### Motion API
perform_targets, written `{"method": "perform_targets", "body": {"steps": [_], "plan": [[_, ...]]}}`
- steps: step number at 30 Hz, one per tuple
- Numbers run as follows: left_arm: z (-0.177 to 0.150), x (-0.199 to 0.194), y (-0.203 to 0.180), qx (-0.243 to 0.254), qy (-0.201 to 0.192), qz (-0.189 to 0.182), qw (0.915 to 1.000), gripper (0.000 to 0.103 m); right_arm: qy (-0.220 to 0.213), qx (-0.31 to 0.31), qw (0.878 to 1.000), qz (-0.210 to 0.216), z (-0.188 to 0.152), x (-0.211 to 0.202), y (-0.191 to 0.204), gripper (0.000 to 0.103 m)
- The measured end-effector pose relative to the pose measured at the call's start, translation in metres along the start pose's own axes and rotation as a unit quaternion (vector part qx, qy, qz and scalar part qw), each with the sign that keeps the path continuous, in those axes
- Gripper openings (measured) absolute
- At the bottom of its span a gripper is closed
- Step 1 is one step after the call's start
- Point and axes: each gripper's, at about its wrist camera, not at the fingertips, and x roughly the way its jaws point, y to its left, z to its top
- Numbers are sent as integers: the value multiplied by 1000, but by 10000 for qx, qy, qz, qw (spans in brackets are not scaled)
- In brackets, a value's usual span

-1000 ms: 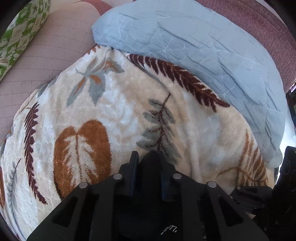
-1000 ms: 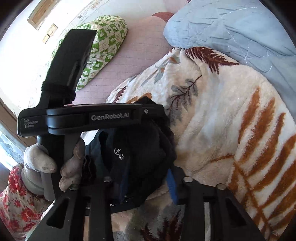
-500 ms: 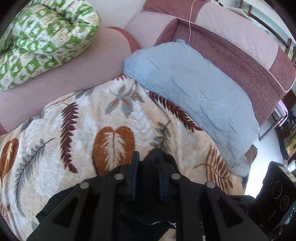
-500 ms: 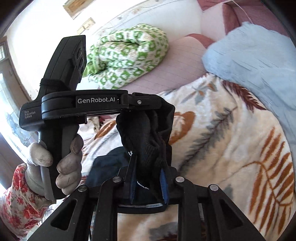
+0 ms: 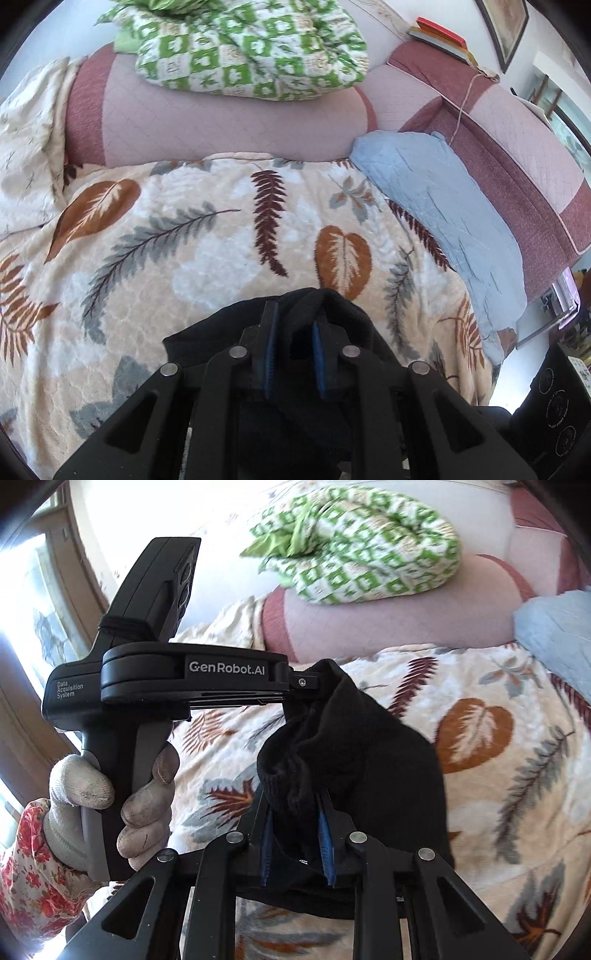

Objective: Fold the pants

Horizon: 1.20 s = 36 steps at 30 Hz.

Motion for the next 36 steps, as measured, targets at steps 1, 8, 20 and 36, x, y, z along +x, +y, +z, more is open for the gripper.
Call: {"method": "perform_targets", "body": {"steps": [1, 8, 20, 36], "plan": [[-4, 1, 9, -89, -2, 30, 10000, 17, 61, -47, 10000, 7, -2, 7, 6, 24], [-30, 6, 64, -835, 23, 223, 9963, 30, 438, -408, 9982, -62, -15, 49, 33, 26], [-41, -28, 102, -1525, -152, 483, 9870, 55, 560, -1386, 9882, 326, -43, 23, 66, 75], [-18, -21, 14, -720, -318, 432, 9960, 57, 74, -332, 9959, -832, -14, 10, 2, 74]]}}
